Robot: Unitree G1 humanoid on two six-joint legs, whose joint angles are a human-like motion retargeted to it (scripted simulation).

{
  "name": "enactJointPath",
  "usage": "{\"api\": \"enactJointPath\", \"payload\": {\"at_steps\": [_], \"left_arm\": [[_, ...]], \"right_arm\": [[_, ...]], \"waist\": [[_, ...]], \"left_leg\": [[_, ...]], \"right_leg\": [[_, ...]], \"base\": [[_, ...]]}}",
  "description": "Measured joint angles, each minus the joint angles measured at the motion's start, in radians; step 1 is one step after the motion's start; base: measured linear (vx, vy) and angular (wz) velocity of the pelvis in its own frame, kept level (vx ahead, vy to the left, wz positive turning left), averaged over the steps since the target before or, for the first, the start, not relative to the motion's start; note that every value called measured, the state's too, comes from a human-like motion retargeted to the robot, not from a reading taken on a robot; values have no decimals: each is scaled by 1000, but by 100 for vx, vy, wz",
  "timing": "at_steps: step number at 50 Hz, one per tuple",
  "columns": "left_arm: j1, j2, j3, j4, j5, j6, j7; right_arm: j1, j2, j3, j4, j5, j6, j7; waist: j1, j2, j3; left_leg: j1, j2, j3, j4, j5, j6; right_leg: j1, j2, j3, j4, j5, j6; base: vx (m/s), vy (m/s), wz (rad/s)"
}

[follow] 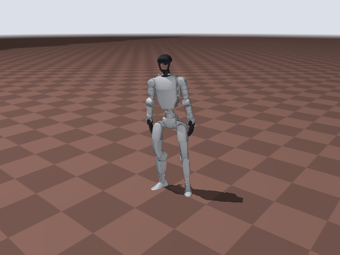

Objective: In place motions

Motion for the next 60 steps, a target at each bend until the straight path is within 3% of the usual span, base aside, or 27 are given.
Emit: {"api": "enactJointPath", "payload": {"at_steps": [8,27,60], "left_arm": [[-22,-18,-41,-13,38,16,-49],[12,-8,-42,62,29,17,37],[-30,-5,-82,14,41,0,-26]], "right_arm": [[30,4,1,10,-18,-3,4],[33,3,4,-25,-53,-21,23],[14,30,15,7,-46,13,-1]], "waist": [[27,0,16],[80,-27,25],[-118,-9,6]], "left_leg": [[-10,-20,-53,3,22,-9],[-6,-48,-108,4,45,-14],[26,20,10,-13,20,-10]], "right_leg": [[56,-8,-83,-13,-10,2],[119,-16,-164,-29,-14,5],[16,34,9,-14,36,-14]], "base": [[-4,21,50],[-2,5,16],[-1,-18,-26]]}}
